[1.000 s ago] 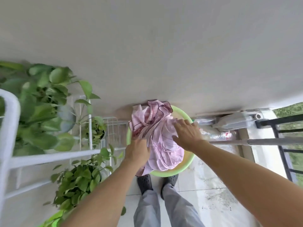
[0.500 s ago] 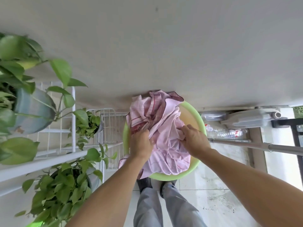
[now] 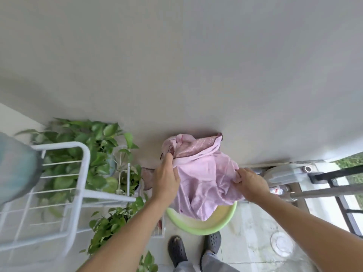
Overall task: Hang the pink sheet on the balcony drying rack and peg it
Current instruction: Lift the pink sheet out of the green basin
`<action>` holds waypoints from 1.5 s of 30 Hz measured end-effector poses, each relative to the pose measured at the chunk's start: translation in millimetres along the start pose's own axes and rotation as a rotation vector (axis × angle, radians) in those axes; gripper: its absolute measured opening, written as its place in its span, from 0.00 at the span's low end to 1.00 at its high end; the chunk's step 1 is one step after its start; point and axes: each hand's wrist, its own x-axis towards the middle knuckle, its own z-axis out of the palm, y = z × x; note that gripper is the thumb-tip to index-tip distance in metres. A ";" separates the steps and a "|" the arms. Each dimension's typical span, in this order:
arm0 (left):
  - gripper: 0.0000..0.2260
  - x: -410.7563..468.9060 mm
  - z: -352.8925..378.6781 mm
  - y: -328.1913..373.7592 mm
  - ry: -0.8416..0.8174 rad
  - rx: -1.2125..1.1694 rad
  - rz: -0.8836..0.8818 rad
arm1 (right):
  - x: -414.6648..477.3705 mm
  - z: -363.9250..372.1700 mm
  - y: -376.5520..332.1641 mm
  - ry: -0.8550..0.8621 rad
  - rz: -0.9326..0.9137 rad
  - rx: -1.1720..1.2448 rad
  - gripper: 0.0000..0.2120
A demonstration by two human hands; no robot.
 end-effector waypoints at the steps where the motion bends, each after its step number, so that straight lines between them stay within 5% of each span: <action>1: 0.08 2.7 -12.2 10.6 0.015 -0.002 0.050 | -4.6 -14.8 -2.3 -0.040 0.020 -0.029 0.19; 5: 0.10 8.8 -56.4 48.4 0.081 -0.026 0.263 | -13.8 -77.4 -33.6 0.068 -0.136 0.050 0.48; 8: 0.13 0.8 -82.5 69.4 0.067 -0.021 0.404 | -16.6 -114.3 -77.0 0.201 -0.315 0.112 0.58; 10: 0.13 -8.9 -99.6 79.4 0.058 -0.033 0.497 | -25.4 -126.3 -103.9 0.196 -0.354 0.132 0.50; 13: 0.09 -17.7 -128.6 75.3 0.081 -0.078 0.571 | -52.0 -136.9 -130.8 0.248 -0.335 0.221 0.18; 14: 0.08 -19.0 -138.8 69.0 0.081 -0.068 0.570 | -63.2 -142.0 -136.7 0.337 -0.319 0.298 0.15; 19: 0.10 -30.0 -158.1 41.2 0.008 -0.076 0.476 | -117.1 -192.3 -167.1 0.611 -0.296 0.630 0.15; 24: 0.41 -44.8 -143.5 25.6 -0.175 0.085 0.329 | -173.5 -225.6 -179.2 0.708 -0.278 0.796 0.13; 28: 0.53 -37.8 -129.2 18.8 -0.389 0.092 0.208 | -211.1 -259.3 -176.5 0.791 -0.330 1.027 0.16; 29: 0.50 -32.6 -123.4 22.3 -0.405 0.053 0.206 | -220.7 -272.2 -177.7 0.821 -0.358 1.073 0.18; 32: 0.18 -28.5 -109.5 50.8 -0.418 -0.070 0.277 | -243.2 -309.0 -176.8 0.936 -0.421 1.177 0.18; 34: 0.06 -30.2 -108.0 75.4 -0.368 -0.123 0.335 | -249.8 -322.7 -166.5 0.989 -0.407 1.174 0.17; 40: 0.08 -15.2 -105.7 91.9 -0.170 -0.434 0.274 | -246.5 -321.5 -109.6 1.019 -0.126 1.188 0.19; 45: 0.13 -7.3 -141.6 141.6 -0.044 -0.667 0.277 | -232.9 -323.3 -64.7 0.994 0.089 0.814 0.21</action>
